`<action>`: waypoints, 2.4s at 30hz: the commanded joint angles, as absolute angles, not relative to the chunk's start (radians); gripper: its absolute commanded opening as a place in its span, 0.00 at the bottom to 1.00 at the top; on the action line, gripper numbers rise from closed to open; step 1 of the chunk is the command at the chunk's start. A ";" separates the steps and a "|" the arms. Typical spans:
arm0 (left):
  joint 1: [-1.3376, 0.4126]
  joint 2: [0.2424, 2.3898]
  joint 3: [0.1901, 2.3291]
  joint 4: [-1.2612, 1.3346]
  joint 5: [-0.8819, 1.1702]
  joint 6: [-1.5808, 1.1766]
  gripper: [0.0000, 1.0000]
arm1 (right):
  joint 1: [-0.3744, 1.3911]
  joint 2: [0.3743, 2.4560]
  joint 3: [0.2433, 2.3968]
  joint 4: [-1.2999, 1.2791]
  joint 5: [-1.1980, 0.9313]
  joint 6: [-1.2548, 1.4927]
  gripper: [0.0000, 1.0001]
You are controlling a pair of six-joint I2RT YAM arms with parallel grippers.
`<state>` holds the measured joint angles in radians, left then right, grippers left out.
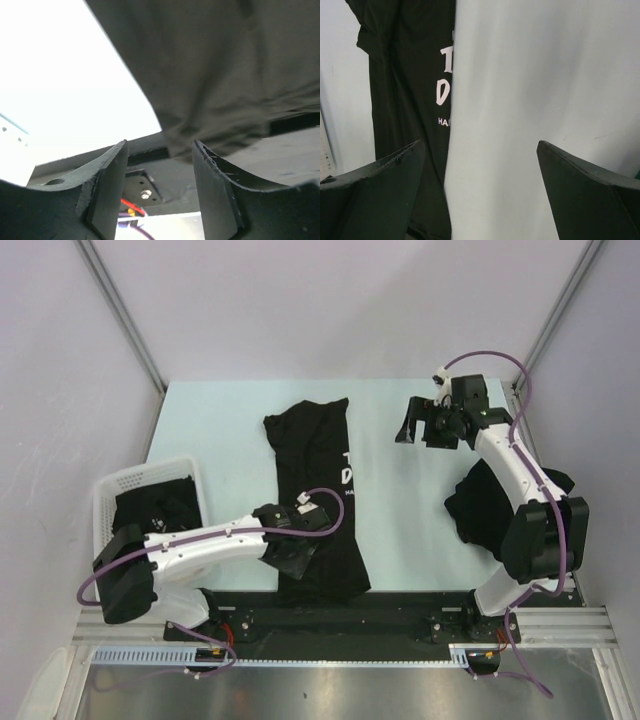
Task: Fold and stack the t-shirts
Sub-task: Fold the tshirt
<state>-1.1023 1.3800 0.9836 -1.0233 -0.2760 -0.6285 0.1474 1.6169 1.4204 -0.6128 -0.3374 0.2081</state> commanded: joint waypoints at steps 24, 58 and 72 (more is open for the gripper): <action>-1.058 1.196 0.687 -0.838 -0.065 -0.802 0.64 | 0.089 1.540 1.428 -0.595 -0.353 0.206 1.00; -1.058 1.334 0.629 -0.684 -0.012 -0.779 0.21 | 0.077 1.497 1.425 -0.672 -0.333 0.164 1.00; -1.057 1.370 0.811 -0.784 -0.087 -0.695 0.00 | 0.115 1.474 1.414 -0.701 -0.311 0.153 1.00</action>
<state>-1.0637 1.3659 0.6823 -0.7353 -0.0326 -0.7475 0.0834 1.5284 1.4204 -0.6876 -0.3256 0.1780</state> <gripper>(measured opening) 0.011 0.994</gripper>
